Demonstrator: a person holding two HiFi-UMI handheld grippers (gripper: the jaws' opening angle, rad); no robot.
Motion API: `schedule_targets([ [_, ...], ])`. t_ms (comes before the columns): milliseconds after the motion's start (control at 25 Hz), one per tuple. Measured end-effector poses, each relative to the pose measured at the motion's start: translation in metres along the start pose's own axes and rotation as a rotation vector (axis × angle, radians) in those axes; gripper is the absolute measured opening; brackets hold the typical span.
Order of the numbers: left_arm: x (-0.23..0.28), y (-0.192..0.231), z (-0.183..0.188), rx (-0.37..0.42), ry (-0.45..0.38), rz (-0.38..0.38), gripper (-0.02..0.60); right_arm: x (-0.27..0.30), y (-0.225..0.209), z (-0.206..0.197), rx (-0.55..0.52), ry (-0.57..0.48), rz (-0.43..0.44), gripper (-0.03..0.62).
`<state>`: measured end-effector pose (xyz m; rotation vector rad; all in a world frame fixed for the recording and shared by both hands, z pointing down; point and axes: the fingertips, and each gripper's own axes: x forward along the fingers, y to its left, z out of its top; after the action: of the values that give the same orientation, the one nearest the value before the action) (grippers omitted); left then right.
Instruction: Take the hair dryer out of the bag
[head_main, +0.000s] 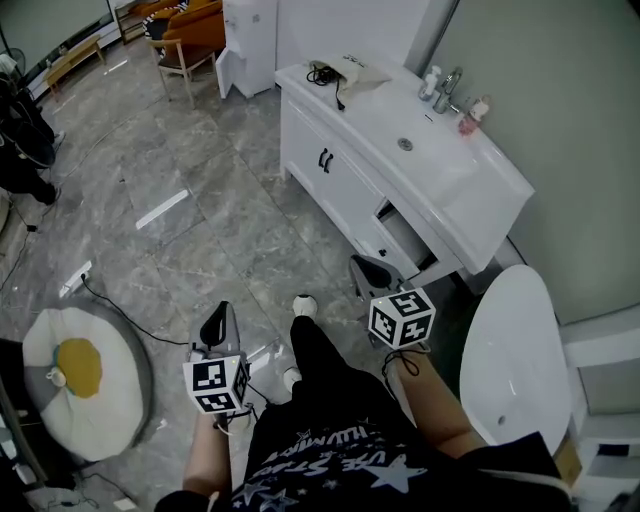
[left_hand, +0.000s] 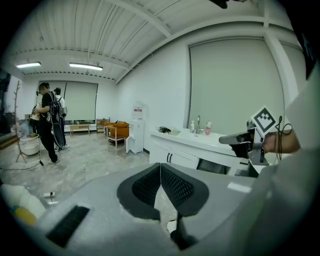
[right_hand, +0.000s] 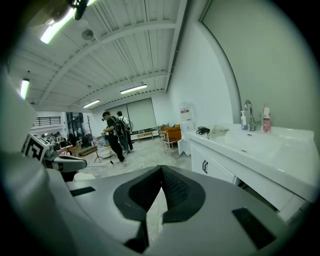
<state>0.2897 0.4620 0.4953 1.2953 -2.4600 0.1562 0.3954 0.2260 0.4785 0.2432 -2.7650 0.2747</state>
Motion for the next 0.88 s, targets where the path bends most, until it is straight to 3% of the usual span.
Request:
schedule_targets([
  [280,0.008,0.006,0.016,-0.025,-0.030,-0.016,0.023,0.005,-0.002,0.027,-0.025,-0.052,-0.003,0.002],
  [480,0.028,0.016,0.033,-0.032,-0.051,-0.040,0.035,0.024,-0.009,0.049,0.033,-0.114,0.007,0.013],
  [600,0.050,0.022,0.041,-0.041,-0.048,-0.068,0.203,0.046,-0.014,0.055,0.055,-0.103,0.038,0.103],
  [760,0.087,0.039,0.053,-0.037,-0.060,-0.058,0.320,0.087,-0.030,0.061,0.098,-0.069,0.058,0.206],
  [880,0.123,0.051,0.068,-0.027,-0.059,-0.050,0.344,0.123,-0.053,0.071,0.165,-0.063,0.062,0.241],
])
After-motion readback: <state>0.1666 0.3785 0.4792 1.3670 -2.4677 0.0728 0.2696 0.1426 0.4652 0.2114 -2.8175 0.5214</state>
